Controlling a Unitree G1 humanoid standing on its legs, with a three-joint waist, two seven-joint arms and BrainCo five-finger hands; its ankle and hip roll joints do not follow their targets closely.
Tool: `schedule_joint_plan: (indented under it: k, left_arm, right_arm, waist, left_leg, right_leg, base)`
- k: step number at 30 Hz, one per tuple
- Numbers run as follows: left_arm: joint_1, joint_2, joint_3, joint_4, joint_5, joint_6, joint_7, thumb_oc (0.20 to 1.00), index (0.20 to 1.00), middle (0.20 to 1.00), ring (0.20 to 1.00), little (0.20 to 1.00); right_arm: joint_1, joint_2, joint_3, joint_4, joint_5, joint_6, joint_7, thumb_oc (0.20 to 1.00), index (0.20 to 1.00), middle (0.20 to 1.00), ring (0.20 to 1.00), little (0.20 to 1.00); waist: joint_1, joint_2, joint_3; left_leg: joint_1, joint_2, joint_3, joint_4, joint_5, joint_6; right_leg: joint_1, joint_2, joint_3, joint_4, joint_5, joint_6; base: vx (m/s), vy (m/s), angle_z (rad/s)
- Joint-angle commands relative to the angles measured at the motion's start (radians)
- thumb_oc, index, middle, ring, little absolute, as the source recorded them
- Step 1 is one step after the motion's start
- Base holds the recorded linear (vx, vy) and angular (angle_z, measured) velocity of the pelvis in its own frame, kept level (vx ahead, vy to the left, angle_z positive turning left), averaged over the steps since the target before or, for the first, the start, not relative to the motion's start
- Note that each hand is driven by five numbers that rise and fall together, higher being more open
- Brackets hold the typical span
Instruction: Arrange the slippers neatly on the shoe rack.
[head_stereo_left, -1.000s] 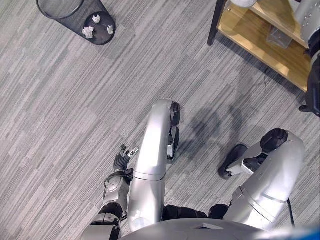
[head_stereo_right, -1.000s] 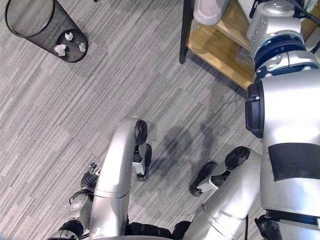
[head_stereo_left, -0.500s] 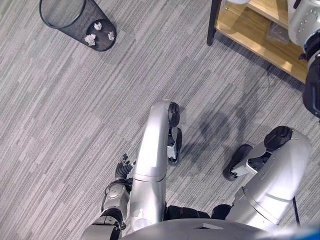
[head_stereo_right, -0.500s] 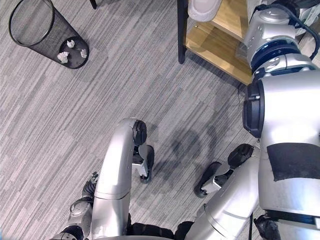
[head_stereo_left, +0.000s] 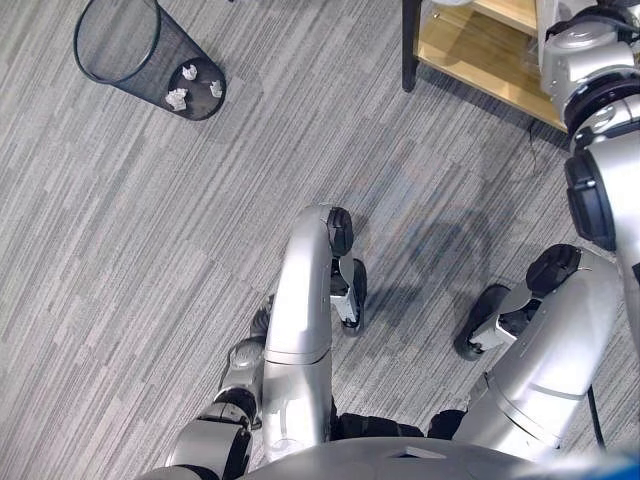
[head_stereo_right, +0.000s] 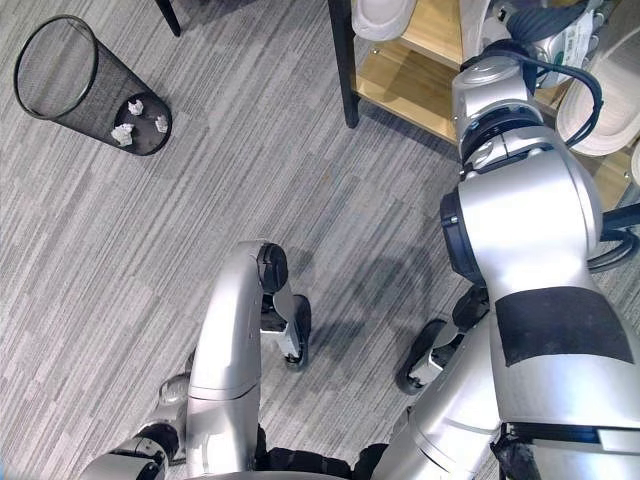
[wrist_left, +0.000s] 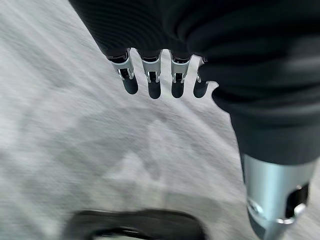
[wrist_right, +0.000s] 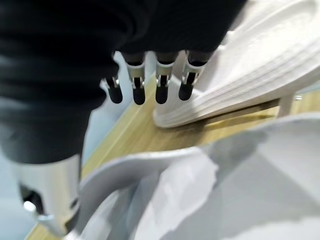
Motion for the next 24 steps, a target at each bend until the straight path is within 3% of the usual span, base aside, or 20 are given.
schedule_joint_plan:
  k: [1, 7, 16, 24]
  left_arm:
    - [-0.017, -0.052, -0.048, -0.039, 0.003, -0.017, -0.008, 1.000, 1.000, 1.000, 1.000, 1.000]
    - [-0.028, -0.054, -0.062, -0.023, 0.032, -0.011, -0.008, 1.000, 1.000, 1.000, 1.000, 1.000]
    - [-0.070, -0.005, -0.071, 0.044, 0.111, -0.005, 0.002, 1.000, 1.000, 1.000, 1.000, 1.000]
    - [-0.087, 0.008, -0.058, 0.105, 0.145, -0.021, 0.024, 1.000, 1.000, 1.000, 1.000, 1.000]
  right_arm:
    - [-0.085, -0.005, 0.040, -0.021, -0.074, 0.021, 0.015, 1.000, 1.000, 1.000, 1.000, 1.000]
    - [-0.111, 0.024, 0.023, -0.021, -0.036, 0.045, 0.073, 1.000, 1.000, 1.000, 1.000, 1.000]
    - [-0.070, 0.038, -0.174, -0.082, 0.114, -0.073, 0.113, 1.000, 1.000, 1.000, 1.000, 1.000]
    - [-0.025, 0.101, -0.179, -0.147, 0.067, -0.087, 0.211, 1.000, 1.000, 1.000, 1.000, 1.000]
  waist:
    - [0.015, -0.023, 0.002]
    - [0.014, -0.027, 0.002]
    - [-0.004, -0.036, 0.002]
    - [-0.014, -0.048, 0.002]
  left_leg:
    - [-0.012, -0.008, -0.056, 0.016, -0.062, 0.040]
    - [-0.012, -0.006, -0.054, 0.000, -0.052, 0.043]
    - [-0.012, 0.005, -0.052, -0.017, -0.043, 0.041]
    - [-0.012, 0.017, -0.066, -0.020, -0.038, 0.030]
  right_leg:
    - [0.139, -0.037, 0.204, -0.078, 0.156, 0.037]
    - [0.139, -0.038, 0.203, -0.085, 0.160, 0.041]
    - [0.139, -0.036, 0.205, -0.093, 0.165, 0.041]
    - [0.139, -0.024, 0.201, -0.085, 0.165, 0.044]
  base:
    - [0.00, 0.000, 0.00]
    - [0.00, 0.000, -0.01]
    - [-0.02, -0.006, -0.03]
    - [-0.01, -0.036, -0.02]
